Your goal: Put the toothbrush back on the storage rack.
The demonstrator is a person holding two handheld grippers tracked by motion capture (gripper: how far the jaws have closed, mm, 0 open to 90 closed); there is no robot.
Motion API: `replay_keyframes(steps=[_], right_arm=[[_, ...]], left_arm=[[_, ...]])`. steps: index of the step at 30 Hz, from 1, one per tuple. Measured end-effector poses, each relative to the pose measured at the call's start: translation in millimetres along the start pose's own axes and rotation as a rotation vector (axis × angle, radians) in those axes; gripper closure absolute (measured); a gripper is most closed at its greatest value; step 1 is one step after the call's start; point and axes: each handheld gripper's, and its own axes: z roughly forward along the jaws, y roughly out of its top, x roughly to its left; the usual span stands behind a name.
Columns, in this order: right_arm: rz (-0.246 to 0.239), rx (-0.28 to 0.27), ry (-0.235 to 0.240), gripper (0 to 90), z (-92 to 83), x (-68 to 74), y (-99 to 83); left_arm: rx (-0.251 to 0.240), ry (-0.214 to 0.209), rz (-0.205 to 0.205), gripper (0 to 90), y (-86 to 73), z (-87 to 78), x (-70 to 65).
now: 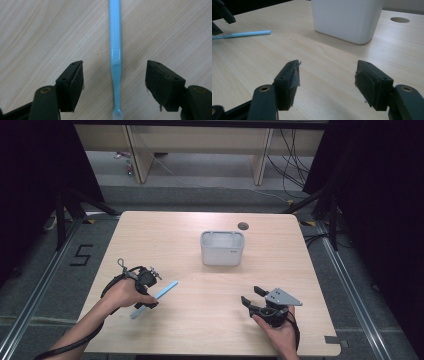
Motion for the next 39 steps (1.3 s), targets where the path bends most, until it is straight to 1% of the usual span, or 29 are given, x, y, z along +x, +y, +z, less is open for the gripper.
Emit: replay_keyframes(steps=[2,3,4,6,7,8,9,10,11,12,13,16,17,18,20,21,24,25,26,28,29,30,33,34,35,36,37,38,39], right_arm=[[-0.002,0.003,0.0,36.8,-0.5,-0.3,0.1],[-0.003,0.004,0.0,36.7,-0.5,-0.6,0.1],[-0.003,0.004,0.001,36.7,-0.4,-0.6,0.1],[-0.003,0.003,0.001,36.7,-0.5,-0.8,0.1],[-0.003,0.003,0.001,36.7,-0.5,-0.8,0.1],[-0.001,0.004,0.001,36.7,-0.4,-0.8,0.1],[0.0,0.011,0.005,36.7,-0.6,-0.8,0.3],[0.001,0.011,0.005,36.7,-0.6,-0.7,0.3],[0.001,0.011,0.006,36.6,-0.6,-0.7,0.3],[0.001,0.011,0.006,36.6,-0.6,-0.7,0.3],[-0.002,0.004,0.002,36.6,-0.4,-0.9,0.1],[0.001,0.004,0.005,36.5,-0.6,-0.9,0.1],[0.001,0.004,0.005,36.5,-0.6,-0.9,0.1],[0.004,0.011,0.009,36.5,-1.0,-1.0,0.2],[0.001,0.005,0.005,36.5,-0.5,-1.1,0.1],[0.002,0.011,0.01,36.4,-0.7,-1.1,0.2],[0.001,0.009,0.007,36.4,-0.7,-1.0,0.2],[0.018,0.018,0.019,36.3,-0.6,-0.1,0.2],[0.005,0.011,0.01,36.2,-0.9,-1.1,0.3],[0.004,0.005,0.005,36.2,-0.7,-1.3,0.1],[0.006,0.004,0.005,36.1,-0.6,-1.3,0.2],[0.032,0.015,0.019,36.1,-0.5,0.3,0.0],[0.031,0.014,0.019,36.1,-0.5,0.2,0.0],[0.022,0.012,0.014,36.1,-0.6,-0.3,0.1],[0.037,0.016,0.02,36.1,-0.7,0.5,0.2],[0.029,0.013,0.018,36.0,-0.5,0.0,0.0],[0.042,0.018,0.023,36.1,-0.9,0.7,0.2],[0.042,0.018,0.023,36.1,-0.9,0.7,0.2],[0.02,0.011,0.013,36.0,-1.1,-0.7,0.4]], left_arm=[[0.009,-0.002,-0.005,32.2,1.6,0.6,1.3],[0.02,-0.008,-0.029,33.0,4.9,2.3,4.1],[0.031,-0.009,-0.036,34.2,6.6,3.0,5.7],[0.051,-0.004,-0.035,36.0,10.3,4.7,8.6],[0.051,-0.004,-0.035,37.0,10.3,4.7,8.6],[0.071,-0.001,-0.028,38.2,12.6,4.6,9.6],[0.067,-0.001,-0.029,39.0,14.2,6.5,9.8],[0.087,-0.005,-0.024,39.9,16.9,6.4,9.9],[0.107,-0.009,-0.008,40.9,21.4,8.6,9.1],[0.107,-0.009,-0.008,42.3,21.4,8.6,9.1],[0.112,-0.017,-0.018,43.3,24.8,12.3,6.1],[0.127,-0.016,-0.008,47.1,28.5,14.9,3.9],[0.153,-0.016,0.021,47.1,31.0,14.9,4.7],[0.166,-0.016,0.024,48.8,34.3,16.7,3.3],[0.176,-0.02,0.03,49.8,37.3,18.3,3.5],[0.178,-0.019,0.033,50.4,38.5,19.2,4.1],[0.179,-0.017,0.034,52.7,40.3,21.0,4.6],[0.18,-0.015,0.042,52.7,41.1,21.8,5.2],[0.186,-0.025,0.044,54.1,42.2,23.0,4.6],[0.188,-0.029,0.05,55.4,43.6,23.7,3.7],[0.194,-0.03,0.062,56.2,44.3,23.8,3.8],[0.196,-0.038,0.058,57.0,44.9,24.1,3.0],[0.197,-0.036,0.071,58.5,46.1,24.8,2.8],[0.195,-0.042,0.068,59.1,47.1,25.7,2.0],[0.192,-0.04,0.071,59.6,47.1,26.3,2.1],[0.196,-0.044,0.073,60.4,47.4,26.6,2.1],[0.199,-0.049,0.07,60.9,47.7,26.7,2.1],[0.199,-0.049,0.07,61.7,47.7,26.7,2.1],[0.195,-0.05,0.074,61.7,47.5,26.9,2.3]])
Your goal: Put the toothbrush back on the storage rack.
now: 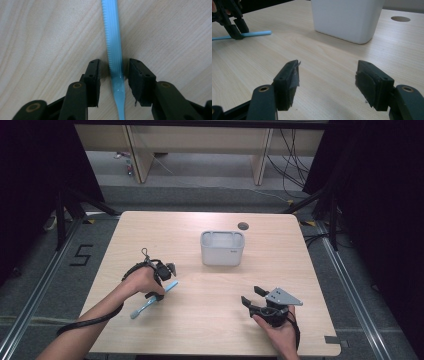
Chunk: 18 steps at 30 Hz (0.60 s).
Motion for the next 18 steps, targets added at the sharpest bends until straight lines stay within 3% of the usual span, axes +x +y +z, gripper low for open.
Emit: replay_keyframes(steps=[3,9,10,12,14,15,16,17,18], right_arm=[[0.016,-0.009,0.018,36.0,1.5,0.5,-0.8],[-0.002,0.0,0.0,36.0,0.2,-0.4,0.0],[-0.002,0.001,0.0,36.0,0.2,-0.3,0.0],[-0.003,0.0,-0.001,36.0,0.2,-0.3,0.0],[-0.014,-0.001,-0.003,36.0,0.6,-0.7,-0.2],[0.019,0.012,0.003,36.0,-0.1,1.7,-0.5],[0.019,0.012,0.003,36.0,-0.1,1.7,-0.5],[-0.014,-0.001,-0.002,36.0,0.7,-0.9,-0.2],[-0.009,0.002,0.0,36.0,0.5,-0.6,0.0]], left_arm=[[0.007,-0.007,0.005,64.2,0.1,-0.4,0.2],[0.025,-0.026,0.014,71.1,0.8,-1.1,-1.1],[0.028,-0.018,0.053,72.7,2.1,-1.4,0.2],[0.03,-0.027,0.033,74.6,2.1,-1.1,-1.2],[0.038,-0.02,0.046,77.7,3.1,-0.9,-1.8],[0.048,-0.019,0.051,77.8,3.9,-1.3,-2.5],[0.048,-0.019,0.051,78.1,3.9,-1.3,-2.5],[0.063,-0.01,0.072,78.2,5.2,-1.8,-3.5],[0.063,-0.008,0.073,78.4,5.4,-1.5,-4.4]])
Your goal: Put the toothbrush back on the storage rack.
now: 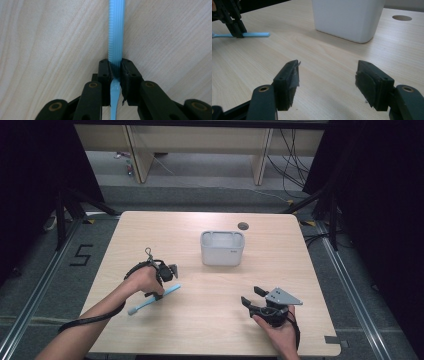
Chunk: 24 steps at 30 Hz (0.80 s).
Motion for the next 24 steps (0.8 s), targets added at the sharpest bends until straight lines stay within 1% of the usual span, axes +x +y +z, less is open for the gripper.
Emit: replay_keyframes(steps=[2,3,4,5,6,7,8,9,10,11,12,13,14,15,16,17,18,19,20,21,22,23,24], right_arm=[[-0.001,0.003,0.003,36.0,0.0,0.0,0.1],[0.002,0.007,0.007,36.3,-0.1,0.2,0.3],[0.039,0.022,0.017,36.8,-0.4,3.1,0.0],[0.026,0.015,0.03,37.8,1.8,3.4,-0.2],[0.026,0.015,0.03,37.8,1.8,3.4,-0.2],[-0.033,0.02,0.01,38.6,1.8,0.8,0.6],[0.005,0.047,0.023,40.0,1.4,4.5,0.4],[-0.046,0.039,0.012,43.4,3.0,2.9,1.0],[-0.001,0.058,0.031,45.3,3.3,6.6,0.7],[-0.036,0.06,0.032,47.0,3.8,3.9,1.5],[-0.042,0.068,0.041,48.1,3.9,3.8,2.0],[-0.058,0.062,0.042,49.2,4.9,3.5,2.1],[-0.032,0.071,0.063,50.0,5.5,6.1,2.0],[-0.058,0.078,0.072,50.7,6.6,5.3,2.8],[-0.053,0.087,0.082,51.5,7.3,7.7,3.4],[-0.064,0.105,0.099,52.5,7.9,9.6,4.8],[-0.087,0.116,0.118,53.1,9.2,11.1,6.4],[-0.087,0.116,0.118,53.1,9.2,11.1,6.4],[-0.109,0.149,0.169,53.9,11.1,15.6,10.0],[-0.129,0.163,0.195,54.1,12.3,17.3,12.0],[-0.129,0.163,0.195,54.1,12.3,17.3,12.0],[-0.158,0.186,0.251,54.0,14.5,20.8,16.4],[-0.158,0.186,0.251,54.0,14.5,20.8,16.4]], left_arm=[[0.0,0.004,0.004,78.4,0.3,0.2,-0.8],[0.01,0.003,0.018,78.6,0.8,-0.1,-0.7],[0.01,0.018,0.044,78.7,1.3,-0.3,0.2],[0.022,0.009,0.045,78.7,1.0,-0.4,-1.1],[0.022,0.009,0.045,78.7,1.0,-0.4,-1.1],[0.021,0.009,0.048,78.7,0.4,0.0,-1.8],[0.02,0.013,0.063,78.7,0.0,-0.3,-1.9],[0.014,0.022,0.097,78.8,-1.0,-2.4,-1.9],[0.005,0.017,0.092,78.8,-2.3,-3.4,-3.5],[-0.002,0.019,0.107,78.8,-3.2,-5.0,-4.0],[-0.004,0.015,0.11,78.8,-4.4,-6.6,-5.5],[-0.004,0.015,0.11,78.8,-4.4,-6.6,-5.5],[-0.015,0.011,0.127,78.8,-6.6,-9.8,-8.3],[-0.022,0.006,0.131,78.8,-7.7,-10.8,-10.5],[-0.028,0.005,0.14,78.7,-8.6,-12.0,-12.5],[-0.028,0.005,0.14,78.7,-8.6,-12.0,-12.5],[-0.033,0.007,0.169,78.8,-10.0,-14.7,-16.0],[-0.033,0.007,0.169,78.8,-10.0,-14.7,-16.0],[-0.038,0.004,0.174,78.8,-11.0,-15.8,-18.7],[-0.054,0.012,0.202,78.8,-12.6,-18.5,-23.9],[-0.054,0.012,0.202,78.8,-12.6,-18.5,-23.9],[-0.062,0.011,0.224,78.8,-13.9,-21.5,-30.8],[-0.062,0.011,0.224,78.8,-13.9,-21.5,-30.8]])
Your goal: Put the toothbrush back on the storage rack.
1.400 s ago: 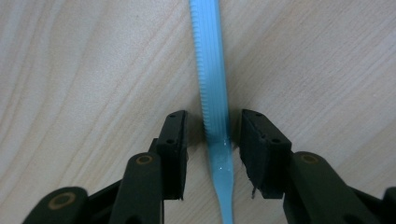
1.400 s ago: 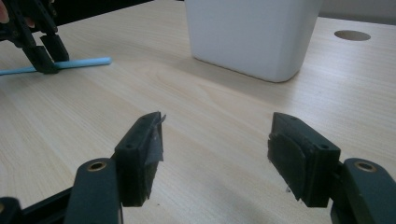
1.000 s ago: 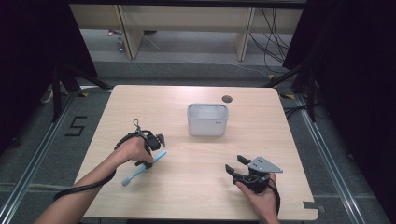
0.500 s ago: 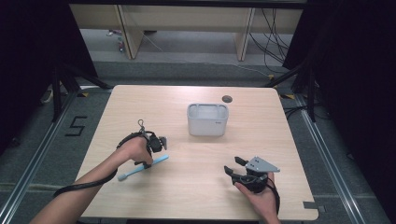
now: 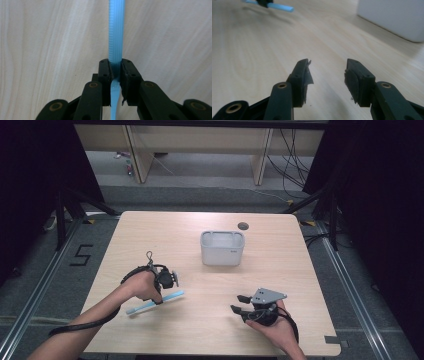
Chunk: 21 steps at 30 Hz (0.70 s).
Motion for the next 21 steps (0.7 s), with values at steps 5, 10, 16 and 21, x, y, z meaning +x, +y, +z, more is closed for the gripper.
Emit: replay_keyframes(steps=[5,10,16,21], right_arm=[[-0.057,0.04,0.125,52.7,6.0,9.0,12.1],[-0.082,0.05,0.156,52.2,10.0,15.7,16.5],[-0.113,0.042,0.205,52.2,15.1,21.0,21.8],[-0.123,0.029,0.243,52.3,18.1,25.4,25.9]], left_arm=[[-0.03,-0.017,0.065,78.7,3.4,-7.9,-21.7],[-0.035,-0.003,0.095,78.7,6.0,-13.4,-31.0],[-0.045,0.007,0.132,78.7,11.3,-19.0,-43.7],[-0.056,0.0,0.187,78.7,19.9,-23.8,-58.2]])
